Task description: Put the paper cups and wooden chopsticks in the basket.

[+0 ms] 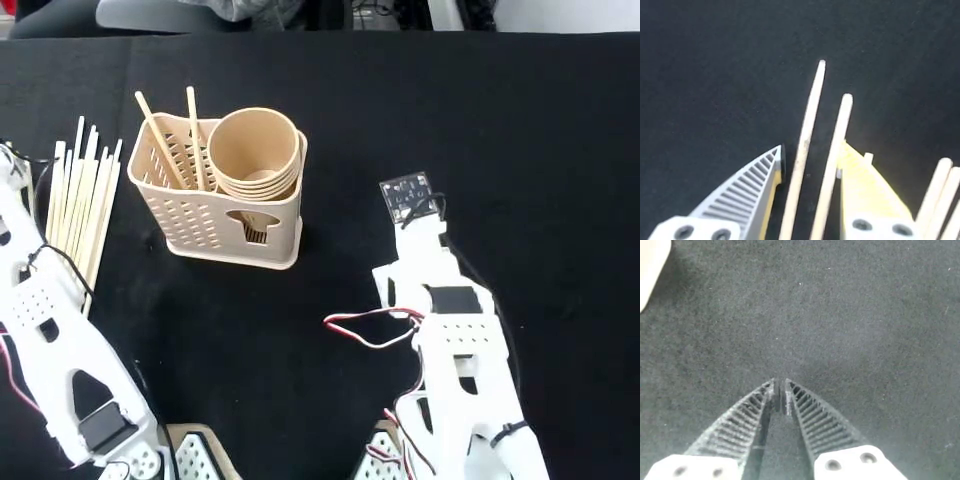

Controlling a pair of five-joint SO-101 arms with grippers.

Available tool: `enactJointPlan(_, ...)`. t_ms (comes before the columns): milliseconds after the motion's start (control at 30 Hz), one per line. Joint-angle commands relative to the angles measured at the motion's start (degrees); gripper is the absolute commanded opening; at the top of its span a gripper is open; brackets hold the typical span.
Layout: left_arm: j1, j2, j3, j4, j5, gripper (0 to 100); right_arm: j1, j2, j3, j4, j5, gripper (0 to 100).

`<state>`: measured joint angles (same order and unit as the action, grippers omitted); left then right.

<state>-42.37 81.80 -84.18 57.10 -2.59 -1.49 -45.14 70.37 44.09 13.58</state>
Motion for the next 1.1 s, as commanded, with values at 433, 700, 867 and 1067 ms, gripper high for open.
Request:
enactJointPlan(433, 0.4, -0.5, -6.0, 11.8, 0.3, 3, 0.8, -0.3, -0.5, -1.1, 0.4, 2.8)
enactJointPlan(700, 1.8, -11.5, -10.8, 25.8, 2.4, 3, 0.9, -0.3, -0.5, -1.1, 0.4, 2.8)
enactJointPlan(867, 2.3, -22.0, -11.2, 33.5, 2.3, 3, 0.9, -0.3, -0.6, -1.1, 0.4, 2.8)
enactJointPlan(1067, 2.6, -33.4, -11.3, 41.3, 2.5, 3, 0.9, -0.3, -0.6, -1.1, 0.4, 2.8)
